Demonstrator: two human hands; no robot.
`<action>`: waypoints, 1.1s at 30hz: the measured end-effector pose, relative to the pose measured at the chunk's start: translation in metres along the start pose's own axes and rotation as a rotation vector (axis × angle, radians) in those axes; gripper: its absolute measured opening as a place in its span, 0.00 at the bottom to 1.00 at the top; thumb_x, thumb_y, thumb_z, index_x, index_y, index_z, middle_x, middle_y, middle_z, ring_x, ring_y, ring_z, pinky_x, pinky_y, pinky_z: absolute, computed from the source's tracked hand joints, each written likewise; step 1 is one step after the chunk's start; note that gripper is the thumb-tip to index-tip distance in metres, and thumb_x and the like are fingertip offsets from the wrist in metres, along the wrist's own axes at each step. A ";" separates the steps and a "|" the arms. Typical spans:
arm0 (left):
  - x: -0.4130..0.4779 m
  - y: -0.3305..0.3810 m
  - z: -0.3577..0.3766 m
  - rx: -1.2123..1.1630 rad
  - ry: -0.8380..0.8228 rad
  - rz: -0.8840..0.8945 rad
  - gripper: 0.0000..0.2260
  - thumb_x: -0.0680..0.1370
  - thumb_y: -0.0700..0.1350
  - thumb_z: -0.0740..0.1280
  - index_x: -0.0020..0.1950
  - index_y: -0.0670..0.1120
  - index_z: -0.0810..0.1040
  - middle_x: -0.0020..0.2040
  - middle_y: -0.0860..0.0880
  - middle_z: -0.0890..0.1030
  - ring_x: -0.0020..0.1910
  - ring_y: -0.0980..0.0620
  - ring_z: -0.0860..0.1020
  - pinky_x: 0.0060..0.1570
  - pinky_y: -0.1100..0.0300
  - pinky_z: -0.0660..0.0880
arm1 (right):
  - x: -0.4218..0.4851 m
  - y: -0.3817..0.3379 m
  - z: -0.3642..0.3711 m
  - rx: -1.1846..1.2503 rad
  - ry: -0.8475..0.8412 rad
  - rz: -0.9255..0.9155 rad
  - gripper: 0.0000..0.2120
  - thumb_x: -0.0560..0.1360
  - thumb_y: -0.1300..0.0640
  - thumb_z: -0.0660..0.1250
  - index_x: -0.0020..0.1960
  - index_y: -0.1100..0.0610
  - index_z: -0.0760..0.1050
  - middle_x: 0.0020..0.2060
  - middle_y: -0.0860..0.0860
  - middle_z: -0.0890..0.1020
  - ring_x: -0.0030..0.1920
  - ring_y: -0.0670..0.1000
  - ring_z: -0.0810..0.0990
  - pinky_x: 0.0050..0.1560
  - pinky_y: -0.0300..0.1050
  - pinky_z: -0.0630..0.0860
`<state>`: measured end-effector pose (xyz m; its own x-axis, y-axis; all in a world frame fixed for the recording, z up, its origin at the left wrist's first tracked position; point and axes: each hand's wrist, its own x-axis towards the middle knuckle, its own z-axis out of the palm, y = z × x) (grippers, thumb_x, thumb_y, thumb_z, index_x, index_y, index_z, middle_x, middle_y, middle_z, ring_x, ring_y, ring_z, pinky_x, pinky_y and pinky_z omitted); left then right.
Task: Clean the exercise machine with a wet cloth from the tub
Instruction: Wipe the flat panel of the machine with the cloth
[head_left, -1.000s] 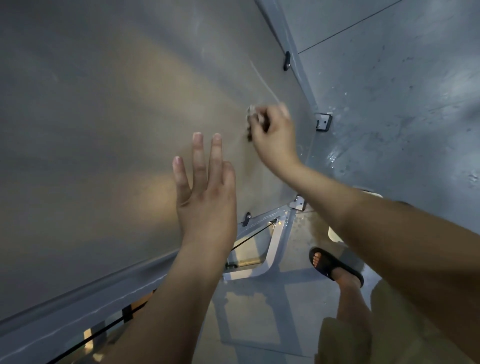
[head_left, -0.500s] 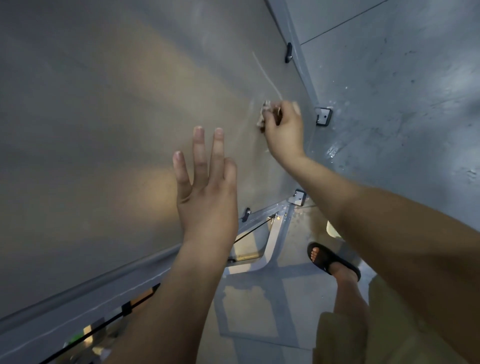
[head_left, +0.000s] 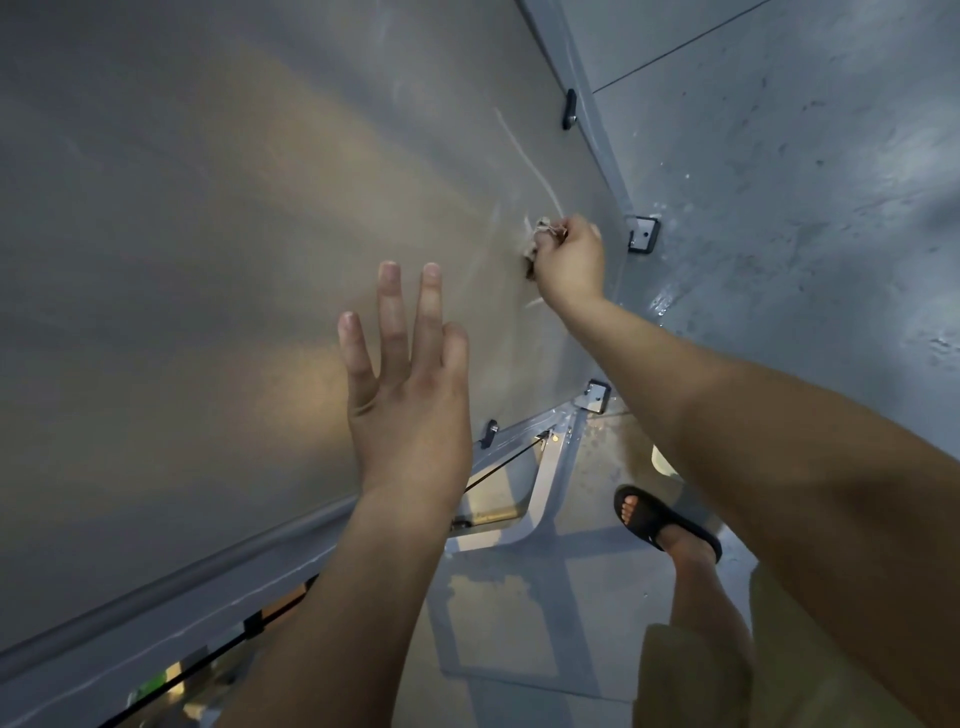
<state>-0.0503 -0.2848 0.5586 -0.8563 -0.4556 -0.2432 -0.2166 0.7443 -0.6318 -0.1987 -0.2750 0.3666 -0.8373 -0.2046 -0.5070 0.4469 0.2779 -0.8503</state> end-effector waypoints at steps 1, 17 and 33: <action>0.000 0.000 0.000 -0.004 -0.002 0.002 0.18 0.69 0.39 0.70 0.58 0.48 0.73 0.84 0.46 0.49 0.81 0.37 0.37 0.70 0.39 0.21 | 0.002 -0.002 0.000 -0.014 0.006 0.044 0.06 0.80 0.62 0.65 0.51 0.64 0.77 0.54 0.61 0.76 0.54 0.63 0.79 0.56 0.48 0.74; 0.001 -0.001 0.006 -0.026 0.048 0.000 0.14 0.70 0.38 0.68 0.54 0.48 0.72 0.84 0.46 0.53 0.81 0.38 0.38 0.72 0.39 0.24 | -0.037 -0.021 -0.007 0.027 -0.064 -0.266 0.05 0.80 0.64 0.66 0.44 0.61 0.75 0.43 0.51 0.72 0.40 0.39 0.78 0.44 0.33 0.72; 0.001 0.000 0.006 -0.010 0.027 -0.009 0.16 0.71 0.42 0.70 0.57 0.49 0.73 0.85 0.47 0.50 0.80 0.38 0.36 0.70 0.38 0.22 | 0.022 -0.012 -0.010 -0.085 -0.049 -0.119 0.07 0.78 0.56 0.65 0.44 0.59 0.74 0.46 0.57 0.78 0.45 0.59 0.80 0.50 0.49 0.79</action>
<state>-0.0483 -0.2879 0.5545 -0.8666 -0.4494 -0.2171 -0.2292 0.7448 -0.6266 -0.2257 -0.2736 0.3674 -0.8652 -0.2862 -0.4117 0.3157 0.3270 -0.8907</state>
